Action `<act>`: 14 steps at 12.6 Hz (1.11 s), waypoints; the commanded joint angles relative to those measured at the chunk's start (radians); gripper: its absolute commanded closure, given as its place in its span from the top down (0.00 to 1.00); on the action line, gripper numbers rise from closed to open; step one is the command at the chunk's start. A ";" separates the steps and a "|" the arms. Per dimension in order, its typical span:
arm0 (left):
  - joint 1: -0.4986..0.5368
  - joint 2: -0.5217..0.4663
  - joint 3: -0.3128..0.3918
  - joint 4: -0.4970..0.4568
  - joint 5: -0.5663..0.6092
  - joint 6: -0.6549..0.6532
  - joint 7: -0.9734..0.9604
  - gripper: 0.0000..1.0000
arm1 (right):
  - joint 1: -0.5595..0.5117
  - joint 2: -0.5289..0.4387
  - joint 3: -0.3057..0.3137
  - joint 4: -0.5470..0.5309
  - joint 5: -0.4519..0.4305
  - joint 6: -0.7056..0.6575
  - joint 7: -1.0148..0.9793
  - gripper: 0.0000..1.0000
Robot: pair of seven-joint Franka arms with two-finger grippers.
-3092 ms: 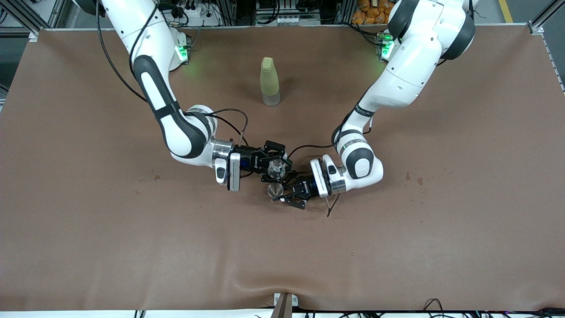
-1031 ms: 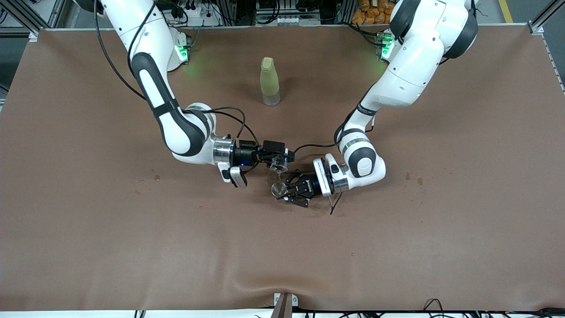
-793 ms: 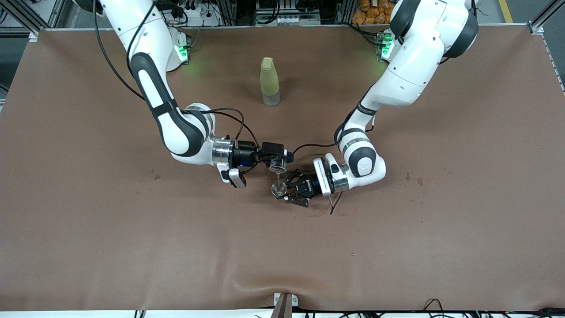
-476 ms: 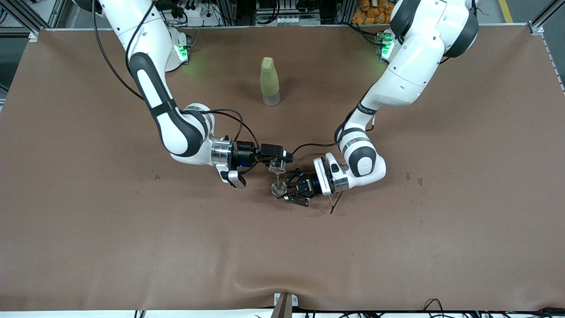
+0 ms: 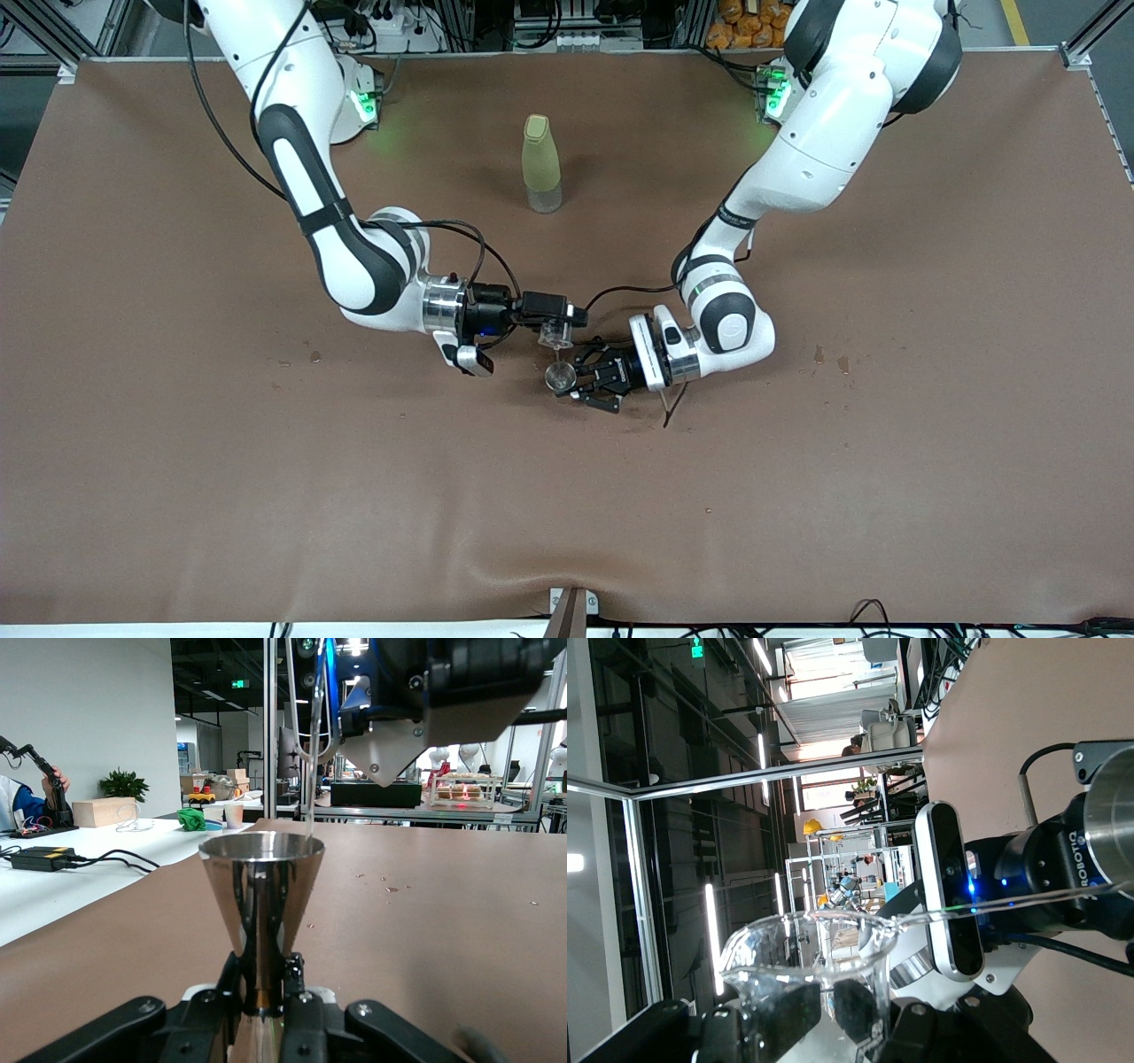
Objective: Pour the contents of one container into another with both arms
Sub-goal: 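Hold the beaker tipped with the right gripper, pouring into the jigger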
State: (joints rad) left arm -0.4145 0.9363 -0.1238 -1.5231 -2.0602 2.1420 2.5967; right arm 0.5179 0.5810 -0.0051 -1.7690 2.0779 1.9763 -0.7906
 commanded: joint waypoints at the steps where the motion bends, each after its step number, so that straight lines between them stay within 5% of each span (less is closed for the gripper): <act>1: 0.002 -0.039 0.001 -0.046 -0.015 -0.010 0.028 0.00 | -0.018 -0.021 0.007 0.000 0.004 0.009 0.054 0.00; 14: 0.000 -0.048 -0.001 -0.054 -0.015 -0.010 0.025 0.00 | -0.012 0.002 0.011 0.072 0.042 0.069 0.168 0.00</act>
State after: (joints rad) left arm -0.4179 0.9309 -0.1247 -1.5295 -2.0602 2.1420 2.5968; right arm 0.5061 0.5813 -0.0001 -1.7041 2.1080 2.0362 -0.6472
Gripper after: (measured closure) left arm 0.780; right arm 0.833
